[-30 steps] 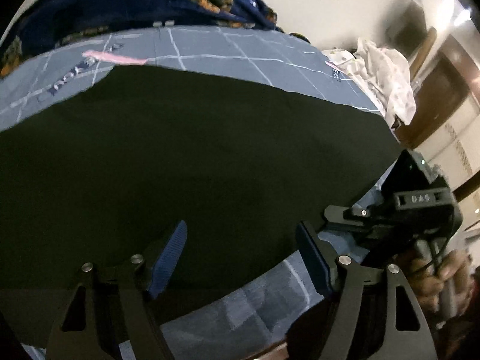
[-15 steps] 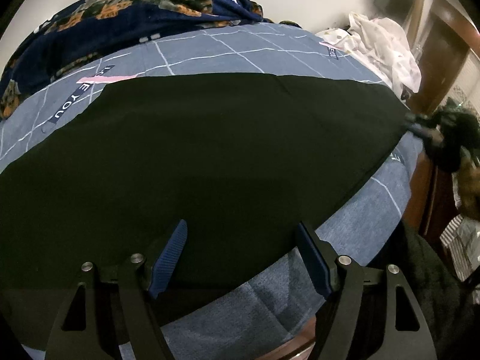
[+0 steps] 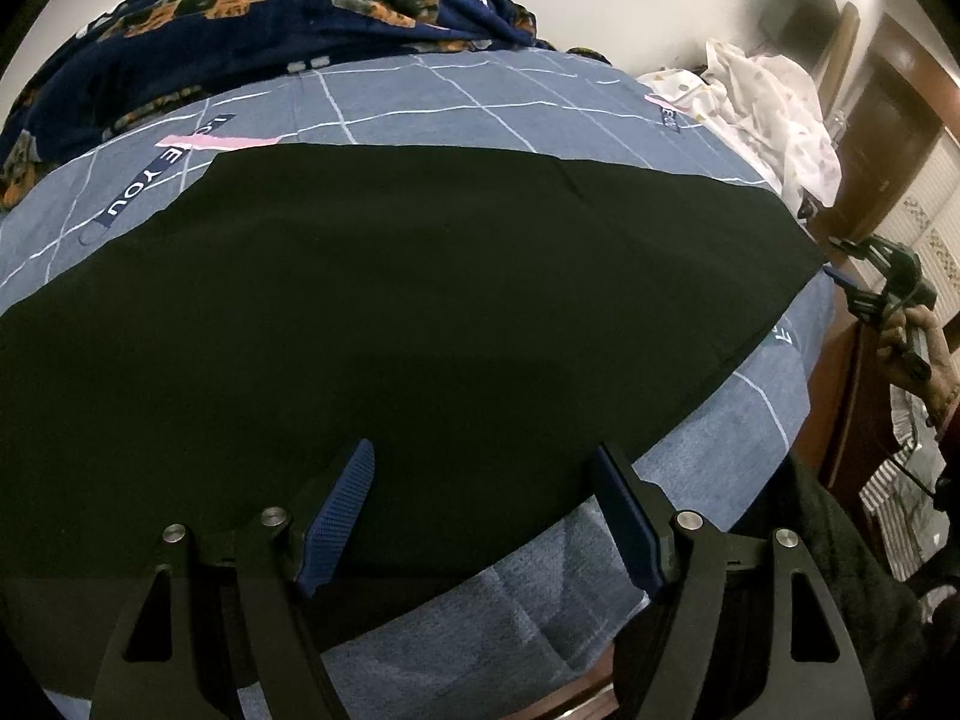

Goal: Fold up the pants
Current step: 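Grasp the pants hem with the right gripper near the left gripper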

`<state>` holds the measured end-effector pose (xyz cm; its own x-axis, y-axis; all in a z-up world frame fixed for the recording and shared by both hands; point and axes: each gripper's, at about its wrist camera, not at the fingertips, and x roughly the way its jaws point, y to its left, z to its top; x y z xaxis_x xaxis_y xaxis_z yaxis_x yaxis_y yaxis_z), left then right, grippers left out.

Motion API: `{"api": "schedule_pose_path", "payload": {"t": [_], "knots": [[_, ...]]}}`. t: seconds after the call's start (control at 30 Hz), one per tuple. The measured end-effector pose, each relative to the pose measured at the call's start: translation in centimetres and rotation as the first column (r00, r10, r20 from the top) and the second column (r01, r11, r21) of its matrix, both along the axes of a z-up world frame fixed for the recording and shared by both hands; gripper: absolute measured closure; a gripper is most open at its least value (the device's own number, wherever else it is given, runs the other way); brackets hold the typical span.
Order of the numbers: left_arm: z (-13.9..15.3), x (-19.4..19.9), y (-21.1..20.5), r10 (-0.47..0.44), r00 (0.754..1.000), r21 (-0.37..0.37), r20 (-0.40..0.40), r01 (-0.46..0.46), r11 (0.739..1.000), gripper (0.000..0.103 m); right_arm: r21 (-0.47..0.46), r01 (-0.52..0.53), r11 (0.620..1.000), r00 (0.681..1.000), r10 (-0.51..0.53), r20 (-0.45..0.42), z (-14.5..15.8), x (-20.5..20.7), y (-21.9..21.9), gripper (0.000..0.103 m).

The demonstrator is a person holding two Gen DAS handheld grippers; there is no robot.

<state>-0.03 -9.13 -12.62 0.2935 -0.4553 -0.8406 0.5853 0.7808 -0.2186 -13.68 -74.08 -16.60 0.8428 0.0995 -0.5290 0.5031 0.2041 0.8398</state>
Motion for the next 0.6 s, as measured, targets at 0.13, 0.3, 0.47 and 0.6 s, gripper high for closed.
{"api": "schedule_pose_path", "payload": {"t": [0.13, 0.3, 0.47, 0.6], "knots": [[0.0, 0.2, 0.3, 0.012, 1.0, -0.019, -0.019, -0.013, 1.0, 0.029, 0.001, -0.054, 0.999, 0.998, 0.054, 0.013, 0.1, 1.9, 1.1, 0.065], [0.1, 0.5, 0.5, 0.025, 0.999, -0.04, -0.038, -0.027, 0.999, 0.029, 0.032, -0.133, 0.991, 0.99, 0.131, 0.051, -0.5, 4.0, 2.8, 0.065], [0.1, 0.5, 0.6, 0.026, 0.999, -0.042, -0.039, -0.027, 0.999, 0.028, 0.004, -0.13, 0.992, 0.991, 0.13, -0.009, -0.4, 4.6, 3.1, 0.082], [0.1, 0.5, 0.7, 0.028, 0.999, -0.05, -0.041, -0.03, 0.998, 0.028, -0.023, -0.142, 0.99, 0.988, 0.141, -0.056, 0.1, 4.7, 3.2, 0.091]]}}
